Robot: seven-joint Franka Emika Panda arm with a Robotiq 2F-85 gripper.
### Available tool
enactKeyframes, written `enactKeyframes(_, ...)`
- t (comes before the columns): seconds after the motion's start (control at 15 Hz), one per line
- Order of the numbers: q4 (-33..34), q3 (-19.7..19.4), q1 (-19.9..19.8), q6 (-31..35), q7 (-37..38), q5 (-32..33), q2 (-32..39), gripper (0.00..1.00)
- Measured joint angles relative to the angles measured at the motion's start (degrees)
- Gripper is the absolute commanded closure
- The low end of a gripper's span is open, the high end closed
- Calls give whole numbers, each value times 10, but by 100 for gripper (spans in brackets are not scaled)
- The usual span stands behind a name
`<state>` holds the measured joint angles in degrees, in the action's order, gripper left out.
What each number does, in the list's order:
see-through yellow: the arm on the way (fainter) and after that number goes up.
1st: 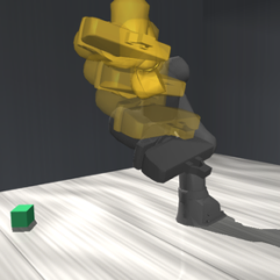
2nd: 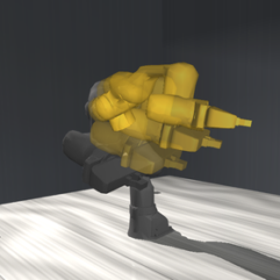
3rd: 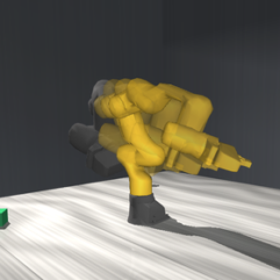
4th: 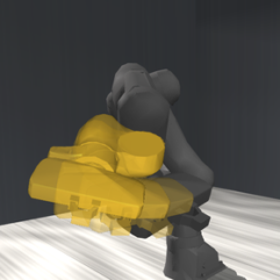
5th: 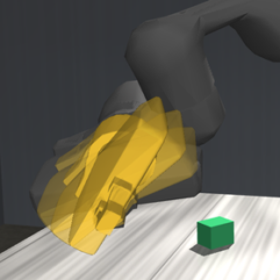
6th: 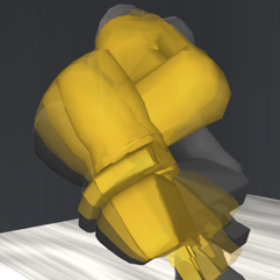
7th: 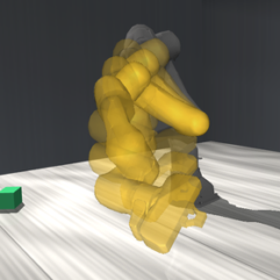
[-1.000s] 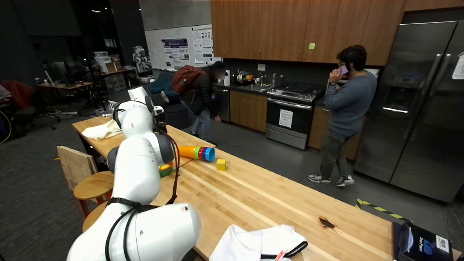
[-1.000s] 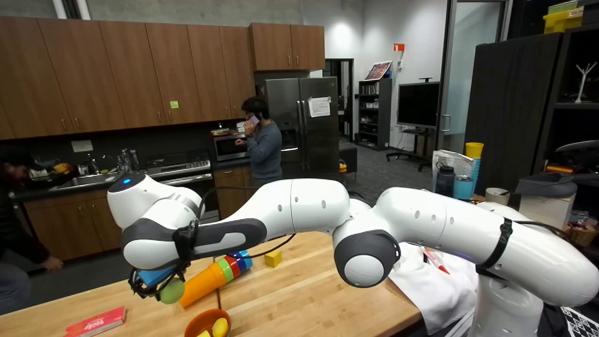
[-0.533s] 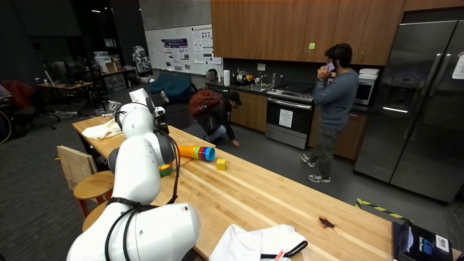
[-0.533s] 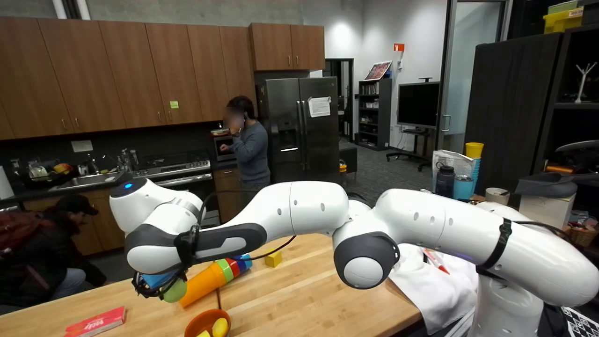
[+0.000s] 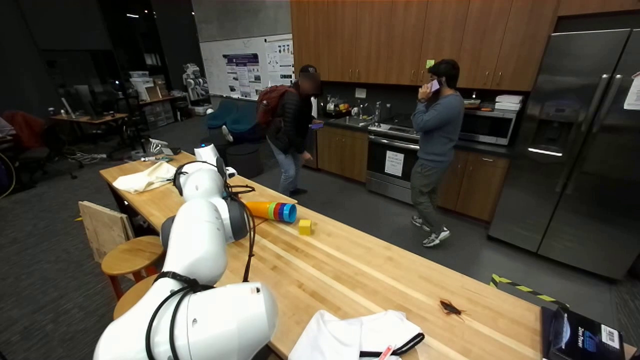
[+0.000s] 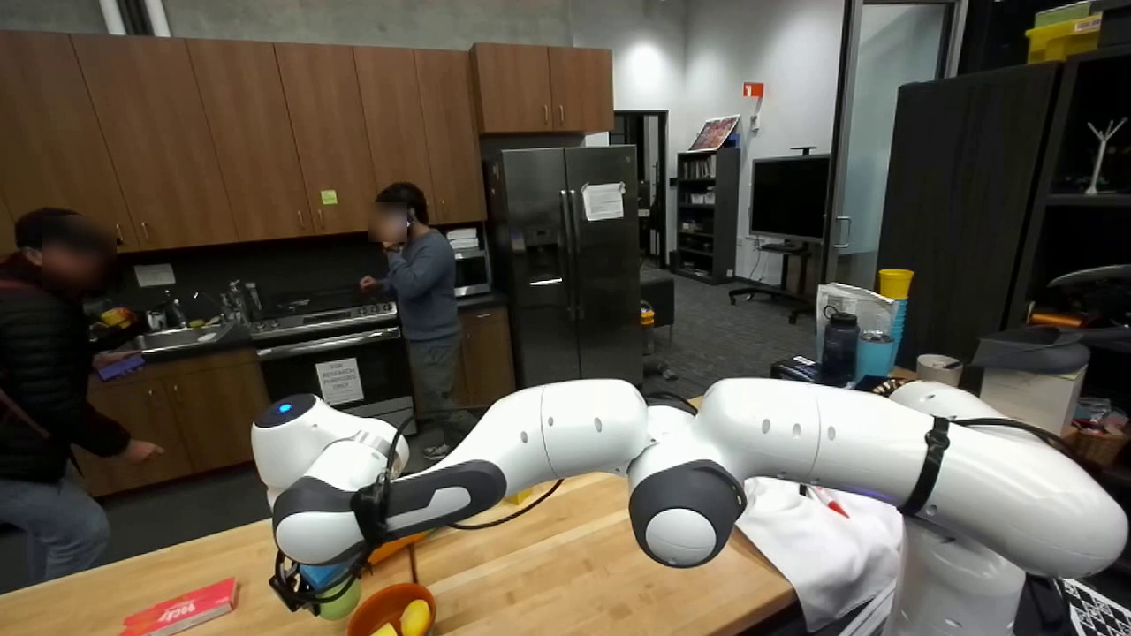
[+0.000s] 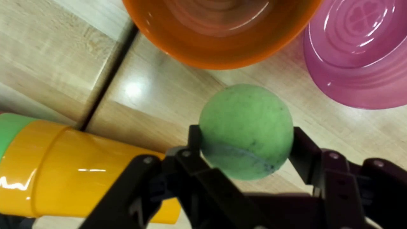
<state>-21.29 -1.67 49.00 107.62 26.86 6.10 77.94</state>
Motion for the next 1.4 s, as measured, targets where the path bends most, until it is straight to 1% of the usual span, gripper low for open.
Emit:
enactKeyframes(1.27,7,5,0,0,-4,0,1,33)
enactKeyframes(1.33,7,5,0,0,-4,0,1,58)
enactKeyframes(1.4,7,5,0,0,-4,0,1,58)
